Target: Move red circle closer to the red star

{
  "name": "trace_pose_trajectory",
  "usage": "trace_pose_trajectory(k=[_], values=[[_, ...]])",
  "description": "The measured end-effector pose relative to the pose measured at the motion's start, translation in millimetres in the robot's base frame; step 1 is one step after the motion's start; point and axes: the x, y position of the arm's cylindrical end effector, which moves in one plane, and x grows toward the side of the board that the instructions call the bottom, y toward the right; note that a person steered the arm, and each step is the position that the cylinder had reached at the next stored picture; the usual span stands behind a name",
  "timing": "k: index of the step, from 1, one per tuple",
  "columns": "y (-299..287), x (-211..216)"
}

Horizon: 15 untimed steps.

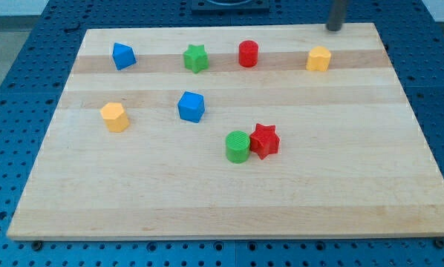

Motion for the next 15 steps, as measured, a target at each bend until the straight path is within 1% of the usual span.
trace_pose_trajectory(k=[1,2,3,5,7,8,10,11,12,13,15], values=[[-41.4,-0.8],[-77.3,8.6],[-101.6,31.2],[-121.1,62.1],[-134.5,39.9],[-157.6,47.7],[-179.9,86.6],[-179.9,106.4],[-179.9,135.1],[-179.2,143.8],[-178.4,109.6]])
